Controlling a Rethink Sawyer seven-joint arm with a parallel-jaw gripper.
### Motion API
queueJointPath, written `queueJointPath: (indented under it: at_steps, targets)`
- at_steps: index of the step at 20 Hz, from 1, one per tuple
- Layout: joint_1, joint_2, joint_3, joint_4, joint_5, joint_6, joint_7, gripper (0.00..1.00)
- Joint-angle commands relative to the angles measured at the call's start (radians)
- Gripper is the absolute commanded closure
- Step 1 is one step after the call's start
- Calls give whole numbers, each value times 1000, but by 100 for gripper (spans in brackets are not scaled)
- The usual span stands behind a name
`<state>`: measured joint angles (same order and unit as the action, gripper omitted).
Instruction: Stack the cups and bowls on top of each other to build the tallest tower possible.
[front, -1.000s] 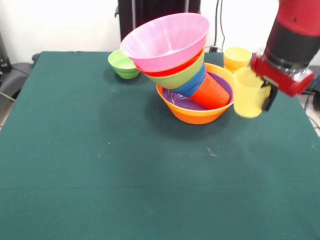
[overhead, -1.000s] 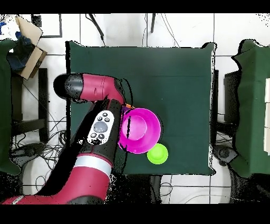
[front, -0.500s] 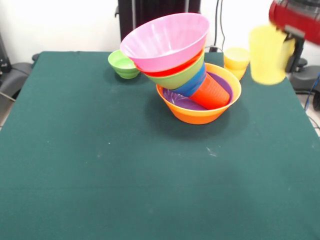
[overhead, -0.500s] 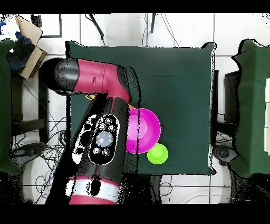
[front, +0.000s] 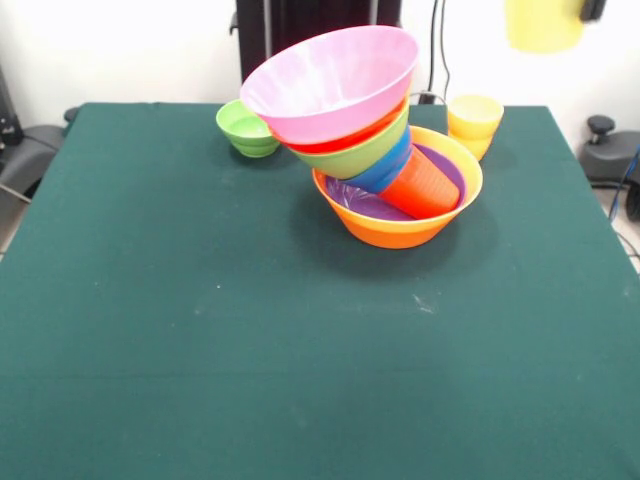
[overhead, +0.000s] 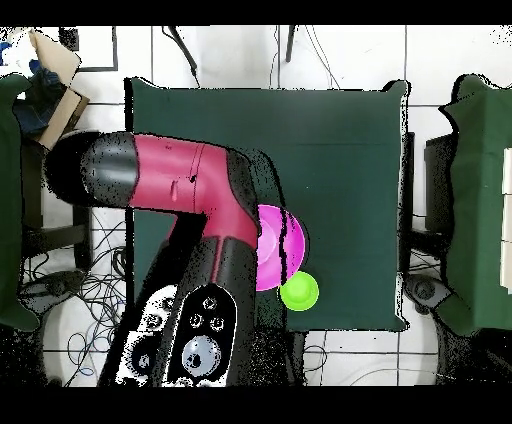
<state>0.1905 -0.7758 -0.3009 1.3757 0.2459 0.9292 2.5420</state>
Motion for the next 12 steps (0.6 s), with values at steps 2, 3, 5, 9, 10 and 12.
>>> queueJointPath:
  at_steps: [2,3,5,9,10,12]
  targets:
    - [-24,-102,70,223,-120,-10,-189,100]
    - [-27,-116,69,241,-127,-19,-189,100]
    - [-31,-132,69,263,-149,-31,-193,100]
    - [-42,-156,74,316,-187,-74,-197,100]
    - [-46,-160,76,326,-197,-84,-198,100]
    - [-53,-165,80,344,-216,-103,-196,100]
